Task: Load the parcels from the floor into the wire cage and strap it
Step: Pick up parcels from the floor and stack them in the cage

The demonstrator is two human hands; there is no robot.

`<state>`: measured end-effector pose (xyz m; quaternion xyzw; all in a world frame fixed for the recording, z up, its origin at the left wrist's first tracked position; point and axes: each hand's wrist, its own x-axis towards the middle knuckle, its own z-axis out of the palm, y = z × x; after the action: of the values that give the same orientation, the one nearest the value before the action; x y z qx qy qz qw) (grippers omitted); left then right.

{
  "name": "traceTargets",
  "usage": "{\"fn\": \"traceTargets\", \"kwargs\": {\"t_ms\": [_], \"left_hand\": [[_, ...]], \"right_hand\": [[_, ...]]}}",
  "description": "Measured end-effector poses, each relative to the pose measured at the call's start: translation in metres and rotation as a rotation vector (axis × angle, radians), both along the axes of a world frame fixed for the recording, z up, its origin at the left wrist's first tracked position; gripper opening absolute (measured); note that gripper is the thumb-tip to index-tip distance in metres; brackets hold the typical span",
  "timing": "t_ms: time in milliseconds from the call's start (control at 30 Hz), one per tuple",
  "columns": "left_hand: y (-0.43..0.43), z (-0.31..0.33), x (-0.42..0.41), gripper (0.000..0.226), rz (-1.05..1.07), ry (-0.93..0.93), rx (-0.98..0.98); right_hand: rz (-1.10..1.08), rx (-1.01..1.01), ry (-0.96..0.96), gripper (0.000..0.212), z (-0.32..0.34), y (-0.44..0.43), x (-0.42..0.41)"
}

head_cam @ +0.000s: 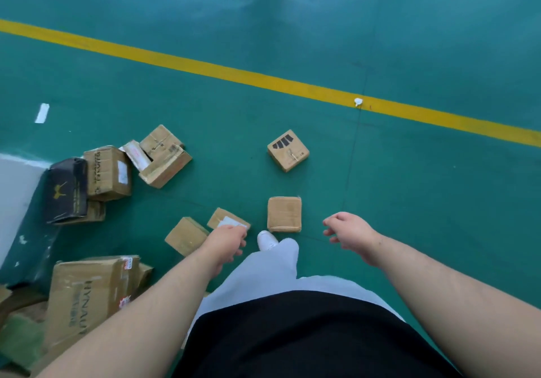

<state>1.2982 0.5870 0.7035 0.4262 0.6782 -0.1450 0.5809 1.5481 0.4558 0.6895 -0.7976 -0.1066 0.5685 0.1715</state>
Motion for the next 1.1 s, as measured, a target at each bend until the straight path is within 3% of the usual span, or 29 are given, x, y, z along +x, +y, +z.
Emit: {"fn": "traceTargets", "kwargs": {"t_ms": [167,300,467,600,800,867,1100], "left_hand": [[0.082,-0.02,0.044,0.019,-0.073,-0.025,0.034],[0.131,-0.028,0.083,0.026,0.011,-0.096,0.031],[0.169,-0.095,0.128,0.023,0.14,-0.078,-0.055],[0.184,-0.197,0.157,0.02,0.287,0.004,-0.167],[0.202,-0.395,0.218,0.036,0.494,0.016,-0.372],[0.207,-0.471,0.249,0.039,0.522,0.0,-0.381],[0.239,-0.659,0.31,0.043,0.552,0.039,-0.303]], "right_hand": [[0.065,-0.059,-0.095,0.021,0.002,0.043,0.046],[0.141,-0.105,-0.141,0.022,-0.008,0.086,0.088],[0.44,-0.139,-0.18,0.027,-0.078,0.163,0.142],[0.717,-0.212,-0.098,0.03,-0.188,0.234,0.182],[1.057,-0.314,-0.079,0.032,-0.389,0.325,0.235],[1.06,-0.317,-0.151,0.033,-0.463,0.343,0.254],[0.699,-0.409,-0.23,0.053,-0.642,0.361,0.287]]}}
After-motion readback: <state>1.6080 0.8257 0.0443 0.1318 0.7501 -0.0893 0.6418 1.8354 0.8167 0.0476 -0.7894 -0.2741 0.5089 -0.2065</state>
